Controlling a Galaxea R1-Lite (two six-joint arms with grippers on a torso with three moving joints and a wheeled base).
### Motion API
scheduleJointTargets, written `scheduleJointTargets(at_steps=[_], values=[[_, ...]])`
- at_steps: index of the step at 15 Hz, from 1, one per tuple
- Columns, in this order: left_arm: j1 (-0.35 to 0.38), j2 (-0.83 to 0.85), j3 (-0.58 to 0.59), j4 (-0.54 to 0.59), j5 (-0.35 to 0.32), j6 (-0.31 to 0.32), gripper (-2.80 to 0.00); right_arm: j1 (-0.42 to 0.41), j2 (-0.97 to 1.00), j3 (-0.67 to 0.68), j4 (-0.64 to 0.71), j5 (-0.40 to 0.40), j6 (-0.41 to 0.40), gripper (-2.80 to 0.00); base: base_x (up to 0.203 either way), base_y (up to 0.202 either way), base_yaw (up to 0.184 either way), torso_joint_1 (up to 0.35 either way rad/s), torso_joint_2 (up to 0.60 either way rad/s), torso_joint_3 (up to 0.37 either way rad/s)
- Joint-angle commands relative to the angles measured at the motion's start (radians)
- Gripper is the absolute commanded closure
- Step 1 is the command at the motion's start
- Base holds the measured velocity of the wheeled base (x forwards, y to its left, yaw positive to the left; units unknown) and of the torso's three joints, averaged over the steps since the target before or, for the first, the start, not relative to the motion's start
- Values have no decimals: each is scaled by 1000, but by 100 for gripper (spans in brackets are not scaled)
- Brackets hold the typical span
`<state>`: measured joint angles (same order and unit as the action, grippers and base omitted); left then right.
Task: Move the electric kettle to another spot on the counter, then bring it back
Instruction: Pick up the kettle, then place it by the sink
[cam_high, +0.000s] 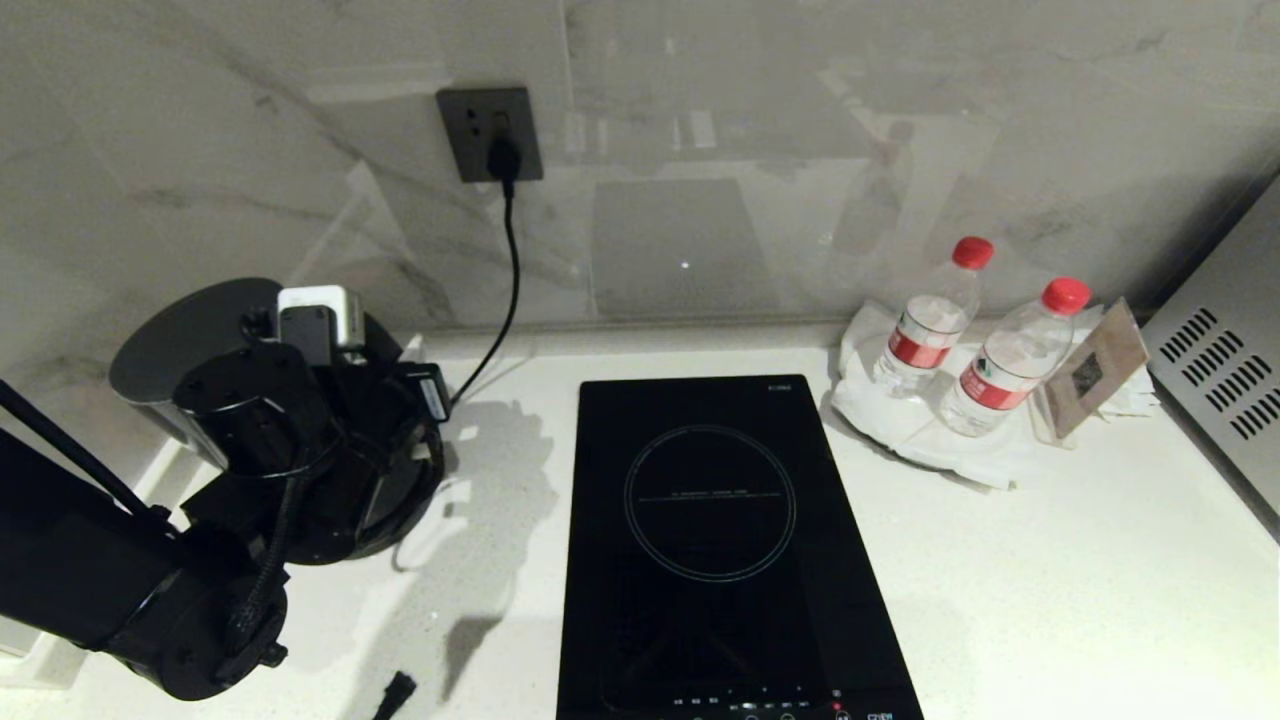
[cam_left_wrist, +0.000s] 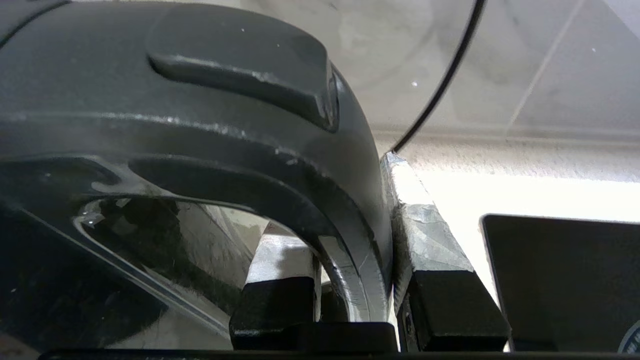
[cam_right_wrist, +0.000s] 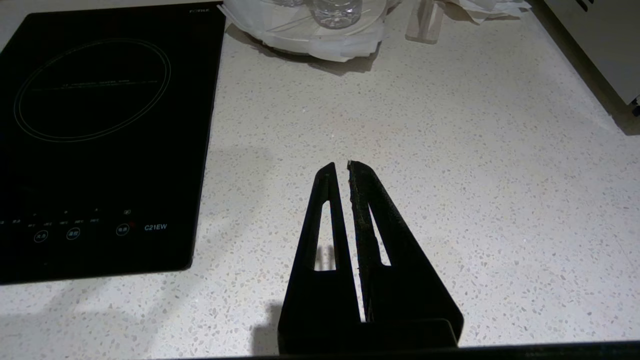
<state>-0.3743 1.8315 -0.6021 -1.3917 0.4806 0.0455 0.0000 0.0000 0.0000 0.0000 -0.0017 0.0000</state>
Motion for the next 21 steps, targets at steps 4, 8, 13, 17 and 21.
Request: scheduleJointTargets(at_steps=[4, 8, 13, 17, 21], values=[[7, -46, -26, 22, -4, 52, 0, 0, 0, 0, 1, 0, 0, 0, 0, 0, 0, 0, 0, 0], [-5, -165, -15, 154, -12, 53, 0, 0, 0, 0, 1, 0, 0, 0, 0, 0, 0, 0, 0, 0], [-25, -343, -11, 378, -13, 20, 0, 0, 0, 0, 1, 0, 0, 0, 0, 0, 0, 0, 0, 0], [-31, -432, 66, 470, -31, 20, 0, 0, 0, 0, 0, 0, 0, 0, 0, 0, 0, 0, 0, 0], [-31, -482, 146, 472, -102, 17, 0, 0, 1, 0, 0, 0, 0, 0, 0, 0, 0, 0, 0, 0]])
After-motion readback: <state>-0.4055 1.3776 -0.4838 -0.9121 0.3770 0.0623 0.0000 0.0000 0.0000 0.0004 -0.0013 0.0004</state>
